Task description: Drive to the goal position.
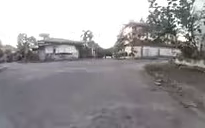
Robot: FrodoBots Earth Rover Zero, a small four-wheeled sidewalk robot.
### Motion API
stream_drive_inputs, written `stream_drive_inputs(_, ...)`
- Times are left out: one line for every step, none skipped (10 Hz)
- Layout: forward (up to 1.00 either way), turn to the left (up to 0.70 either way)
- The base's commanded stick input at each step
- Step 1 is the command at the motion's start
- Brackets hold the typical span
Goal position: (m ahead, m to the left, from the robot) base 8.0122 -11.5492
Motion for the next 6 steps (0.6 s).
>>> stream_drive_inputs(1.00,0.04)
stream_drive_inputs(1.00,0.04)
stream_drive_inputs(1.00,0.04)
stream_drive_inputs(1.00,0.04)
stream_drive_inputs(1.00,0.04)
stream_drive_inputs(1.00,0.04)
